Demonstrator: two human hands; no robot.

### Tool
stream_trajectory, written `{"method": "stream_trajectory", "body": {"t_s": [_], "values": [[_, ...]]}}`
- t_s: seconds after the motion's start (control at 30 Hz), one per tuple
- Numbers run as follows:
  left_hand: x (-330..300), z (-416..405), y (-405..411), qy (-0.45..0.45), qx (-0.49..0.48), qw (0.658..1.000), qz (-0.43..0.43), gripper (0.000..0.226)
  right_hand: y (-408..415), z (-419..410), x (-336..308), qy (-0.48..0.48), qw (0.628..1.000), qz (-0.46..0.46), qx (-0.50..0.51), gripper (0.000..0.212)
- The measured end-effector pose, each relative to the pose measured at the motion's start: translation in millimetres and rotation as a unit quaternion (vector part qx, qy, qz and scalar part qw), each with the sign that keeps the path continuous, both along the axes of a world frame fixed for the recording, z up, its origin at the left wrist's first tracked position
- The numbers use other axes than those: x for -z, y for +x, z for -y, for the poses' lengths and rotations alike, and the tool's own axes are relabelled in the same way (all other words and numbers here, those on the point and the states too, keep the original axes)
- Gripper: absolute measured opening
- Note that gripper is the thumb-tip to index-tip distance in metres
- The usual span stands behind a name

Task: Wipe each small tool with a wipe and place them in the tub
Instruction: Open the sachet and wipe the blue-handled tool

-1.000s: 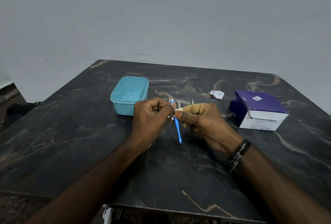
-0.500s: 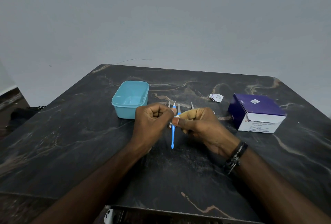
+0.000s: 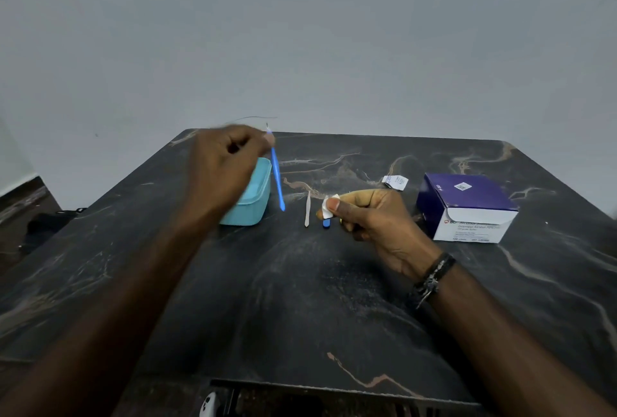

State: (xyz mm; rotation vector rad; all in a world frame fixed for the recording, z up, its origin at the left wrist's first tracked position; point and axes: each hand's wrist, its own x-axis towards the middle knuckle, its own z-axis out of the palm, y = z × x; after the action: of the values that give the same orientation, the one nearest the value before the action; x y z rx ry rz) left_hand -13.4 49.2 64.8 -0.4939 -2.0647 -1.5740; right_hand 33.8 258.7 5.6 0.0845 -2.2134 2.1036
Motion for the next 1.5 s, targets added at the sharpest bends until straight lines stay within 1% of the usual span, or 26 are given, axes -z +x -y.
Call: {"method": "stream_trajectory", "body": {"t_s": [0.07,0.1,0.2,0.27,0.33,0.4,0.47,0.6,0.7,0.77,0.83,0.87,0.93,0.97,1.1,1.17,1.33,1.5], "values": [[-18.8,13.8,-13.2,-0.05,-0.03,0.998,-0.025,0.007,-0.1,0.0,0.6,-0.002,1.0,-0.004,-0.004,0.027],[-24.5,21.4,-22.8,-0.075,-0.046,0.996,-0.012,0.004,0.1,-0.1,0.7,-0.002,1.0,-0.006,-0.008,0.026],[-33.0,40.0,-51.9,-0.13,-0.071,0.986,0.071,0.01,0.3,-0.5,0.7,-0.01,1.0,-0.014,-0.014,0.023],[-32.2,44.4,-65.7,-0.172,-0.07,0.975,0.123,0.023,-0.5,-0.6,1.0,-0.017,1.0,-0.015,-0.013,0.023],[-27.0,42.8,-76.4,-0.217,-0.072,0.957,0.18,0.037,-1.7,-1.0,1.3,-0.017,1.0,-0.013,-0.007,0.025],[-19.3,37.9,-84.9,-0.279,-0.101,0.931,0.211,0.046,-2.7,-1.3,2.3,-0.015,1.0,-0.013,0.0,0.026],[-9.4,32.2,-94.6,-0.357,-0.13,0.897,0.227,0.048,-3.6,-1.7,3.7,-0.015,1.0,-0.014,0.006,0.026],[9.1,25.1,-112.0,-0.445,-0.111,0.855,0.243,0.047,-5.2,-2.1,5.8,-0.024,0.999,-0.019,0.012,0.023],[19.1,21.8,-120.9,-0.466,-0.136,0.837,0.254,0.043,-5.2,-3.7,5.6,-0.03,0.999,-0.021,0.014,0.021],[18.1,18.7,-117.5,-0.492,-0.169,0.815,0.255,0.039,-4.8,-3.2,5.1,-0.031,0.999,-0.025,0.007,0.02],[16.5,16.9,-115.8,-0.493,-0.189,0.807,0.264,0.035,-4.7,-1.9,4.6,-0.028,0.999,-0.025,0.001,0.021],[16.9,16.8,-117.0,-0.492,-0.187,0.805,0.272,0.035,-4.5,-1.3,4.3,-0.024,0.999,-0.024,0.001,0.021],[19.6,17.1,-118.5,-0.523,-0.182,0.784,0.28,0.042,-4.2,-0.2,4.0,-0.014,1.0,-0.026,0.002,0.022],[21.4,15.5,-118.5,-0.533,-0.179,0.78,0.275,0.044,-3.6,0.3,4.0,-0.01,1.0,-0.028,0.002,0.022],[25.7,5.1,-107.3,-0.538,-0.179,0.788,0.24,0.042,-3.0,0.6,4.9,-0.007,1.0,-0.029,0.003,0.021],[26.2,1.8,-102.1,-0.553,-0.178,0.781,0.23,0.044,-4.6,-0.1,5.8,-0.012,1.0,-0.028,0.002,0.021],[28.4,-0.4,-100.5,-0.574,-0.174,0.767,0.228,0.04,-6.2,-0.2,6.6,-0.017,0.999,-0.035,0.008,0.022],[29.1,-0.9,-101.1,-0.583,-0.182,0.756,0.234,0.045,-7.0,-1.7,7.8,-0.004,0.999,-0.032,0.014,0.025]]}}
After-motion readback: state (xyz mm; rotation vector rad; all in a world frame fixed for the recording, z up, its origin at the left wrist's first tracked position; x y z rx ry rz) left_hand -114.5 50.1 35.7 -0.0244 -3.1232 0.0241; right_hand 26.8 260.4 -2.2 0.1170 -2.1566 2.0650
